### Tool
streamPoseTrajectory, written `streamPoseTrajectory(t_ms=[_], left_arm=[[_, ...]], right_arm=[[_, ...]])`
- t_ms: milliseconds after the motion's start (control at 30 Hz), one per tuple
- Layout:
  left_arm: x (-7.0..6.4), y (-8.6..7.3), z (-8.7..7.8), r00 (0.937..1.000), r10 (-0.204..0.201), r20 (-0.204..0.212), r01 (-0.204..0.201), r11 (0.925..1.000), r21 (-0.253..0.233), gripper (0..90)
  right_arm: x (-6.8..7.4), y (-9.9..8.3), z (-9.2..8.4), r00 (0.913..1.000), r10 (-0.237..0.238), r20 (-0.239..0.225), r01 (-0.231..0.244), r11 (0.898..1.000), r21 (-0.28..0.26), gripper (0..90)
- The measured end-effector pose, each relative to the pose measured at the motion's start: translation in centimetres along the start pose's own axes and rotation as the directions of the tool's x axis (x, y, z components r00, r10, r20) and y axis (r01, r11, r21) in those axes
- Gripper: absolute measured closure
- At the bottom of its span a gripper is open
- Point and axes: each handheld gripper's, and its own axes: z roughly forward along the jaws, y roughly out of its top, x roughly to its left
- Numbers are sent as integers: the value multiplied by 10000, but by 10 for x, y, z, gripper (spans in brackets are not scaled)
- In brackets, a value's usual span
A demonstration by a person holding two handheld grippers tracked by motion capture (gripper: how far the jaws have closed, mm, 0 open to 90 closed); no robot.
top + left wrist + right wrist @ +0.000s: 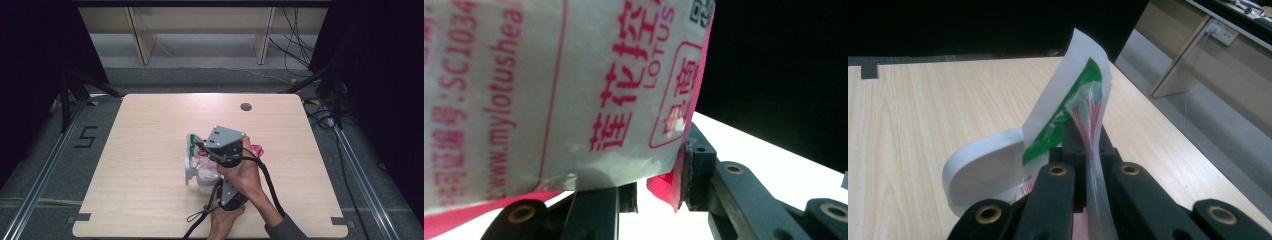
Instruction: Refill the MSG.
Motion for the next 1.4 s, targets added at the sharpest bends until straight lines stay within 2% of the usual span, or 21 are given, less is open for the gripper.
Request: streamPoseTrajectory(t_ms=[33,67,133,167,200,233,267,300,333,367,400,433,467,733,900,1000,1100,1167,1367,1400], left_arm=[[3,1,-2,9995,315,-7,-314,9991,282,725],[8,2,-6,9943,1058,-101,-1045,9905,895,726],[8,3,-6,9931,1165,-150,-1146,9890,935,725],[4,1,-3,9986,536,34,-537,9971,531,726],[4,1,-3,9986,536,34,-537,9971,531,726],[9,4,-7,9910,1333,-135,-1310,9851,1111,726],[9,4,-7,9910,1333,-135,-1310,9851,1111,726],[-1,2,0,10000,63,45,-63,10000,-10,726],[-1,2,1,10000,-36,64,37,10000,-61,726],[3,3,-2,9992,400,66,-402,9983,428,726],[8,4,-5,9937,1115,-103,-1099,9886,1026,726],[0,1,1,10000,49,57,-50,9999,111,726],[-1,1,1,9999,-17,119,18,10000,-37,726],[-1,1,2,9999,-12,135,12,10000,32,726],[-1,0,2,9999,-5,127,4,10000,98,727],[-1,1,4,9999,-44,153,45,10000,-60,731],[-1,1,4,9999,-64,143,64,10000,-22,730],[-1,0,5,9997,-130,225,131,9999,-67,730],[-2,1,5,9999,-132,110,133,9999,-67,731],[6,2,0,9970,773,28,-773,9938,803,732]], right_arm=[[0,0,0,10000,0,0,0,10000,0,900],[0,0,-1,10000,-12,-53,12,10000,-4,900],[1,1,-1,10000,-63,21,63,10000,-18,900],[1,1,-1,9999,139,-76,-139,9999,65,900],[1,1,-1,9999,139,-76,-139,9999,65,900],[1,1,-1,10000,-50,-4,50,10000,9,900],[1,1,-1,10000,-50,-4,50,10000,9,900],[1,1,-2,10000,-46,-12,46,10000,18,900],[0,2,-3,10000,-57,-35,57,10000,30,900],[-1,2,-2,9999,-118,-35,118,9999,23,900],[-1,1,-1,9999,-137,-9,137,9999,11,900],[-1,1,-1,10000,-19,-3,19,10000,22,900],[-2,1,-1,9999,-99,-46,99,10000,-13,900],[-6,-1,-1,9998,85,-170,-84,10000,38,900],[-5,-1,0,9999,-9,-118,10,10000,89,900],[-4,-1,0,9999,156,-62,-156,9998,106,900],[-5,0,-1,9999,-83,-58,83,10000,27,900],[-4,-1,0,10000,21,-29,-21,9999,141,900],[-3,-1,0,9999,158,-39,-157,9996,243,900],[-3,-1,1,10000,12,-40,-11,9997,248,900]])
